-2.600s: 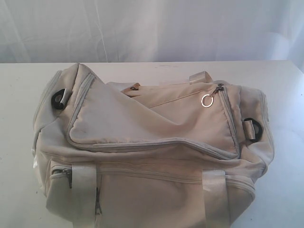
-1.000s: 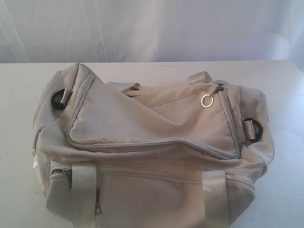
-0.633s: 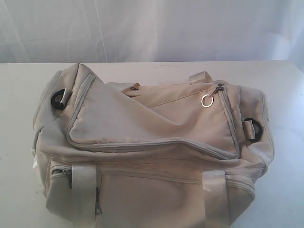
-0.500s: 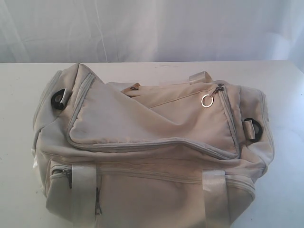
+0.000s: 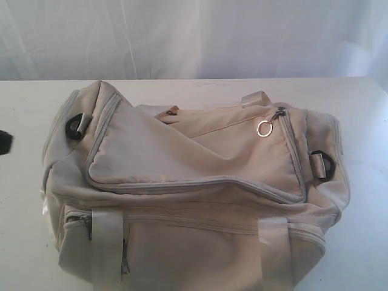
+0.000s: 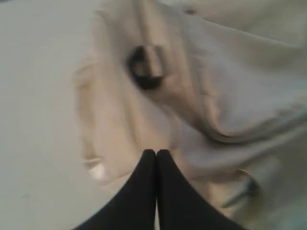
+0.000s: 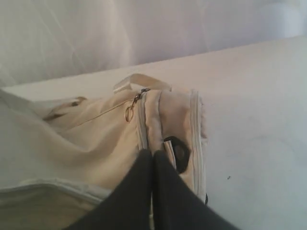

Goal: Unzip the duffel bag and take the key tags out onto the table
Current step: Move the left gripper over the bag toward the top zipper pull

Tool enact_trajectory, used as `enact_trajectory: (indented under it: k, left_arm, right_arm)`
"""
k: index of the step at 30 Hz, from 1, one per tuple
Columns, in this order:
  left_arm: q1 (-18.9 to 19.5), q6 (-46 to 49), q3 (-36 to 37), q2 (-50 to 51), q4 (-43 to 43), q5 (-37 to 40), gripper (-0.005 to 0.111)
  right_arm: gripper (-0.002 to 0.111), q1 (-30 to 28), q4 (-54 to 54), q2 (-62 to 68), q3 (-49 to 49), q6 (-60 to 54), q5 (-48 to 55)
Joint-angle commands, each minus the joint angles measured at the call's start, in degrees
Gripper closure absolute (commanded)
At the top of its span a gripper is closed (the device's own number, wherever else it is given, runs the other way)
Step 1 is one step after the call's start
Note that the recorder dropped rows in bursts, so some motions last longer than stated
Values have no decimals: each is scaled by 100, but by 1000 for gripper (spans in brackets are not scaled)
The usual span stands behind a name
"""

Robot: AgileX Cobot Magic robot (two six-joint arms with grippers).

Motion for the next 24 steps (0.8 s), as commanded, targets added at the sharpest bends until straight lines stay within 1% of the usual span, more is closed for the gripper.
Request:
enact_trajectory:
  k: [1,2,3,4,5,6,7,8,9,10,11,12,14,16,18,20,24]
  left_arm:
    - [-277,2044,-1011,886,-1835,1608,107]
    - [-302,2208,-1242,1074,-2109,1892,107]
    - [-339,2275,-1632,1419,-2492,2246,107]
    - [-339,2285,-1852,1611,-2645,2442,107]
    - [-339,2285,-2248,1976,-2749,2742,107]
    - [-339,2272,-2511,2185,-2746,2866,107]
    - [-339,2174,-2900,2623,-2746,2996,107]
    - [-349,2112,-3117,2859,-2746,3039,107]
    - [-499,2061,-3510,3301,-2746,3027,107]
    - [-722,1999,-3848,3754,-2731,2827,107]
    - [-928,1987,-4011,4006,-2731,2645,107]
    - [-1221,1987,-4178,4443,-2731,2209,107]
    - [-1679,2127,-4428,5078,-2679,1554,107]
    - [-1972,2155,-4646,5639,-2534,863,107]
    - [-2142,2180,-4870,6046,-2407,415,107]
    - [-2217,2314,-5032,6269,-2380,132,107]
    - [-2337,3193,-5195,6586,-2380,-455,106]
  right_arm:
    - [108,21,208,476,-456,-1022,724]
    - [108,21,161,561,-510,-1062,861]
    - [108,21,84,705,-615,-1092,1150]
    - [108,21,67,761,-649,-1114,1231]
    - [108,21,-41,858,-691,-1114,1317]
    - [108,21,-106,908,-704,-1114,1331]
    - [108,21,-200,1004,-762,-1114,1403]
    - [108,21,-210,1054,-774,-1114,1415]
    - [108,21,-227,1111,-773,-1114,1426]
    - [108,21,-223,1159,-773,-1114,1425]
    - [108,21,-223,1171,-773,-1114,1436]
    - [108,21,-233,1194,-773,-1114,1448]
    - [108,52,-233,1232,-773,-1114,1448]
    - [108,162,-237,1232,-755,-1114,1335]
    - [108,310,-261,1232,-726,-1114,1230]
    - [108,379,-261,1232,-726,-1114,1217]
    - [108,422,-285,1232,-726,-1114,1206]
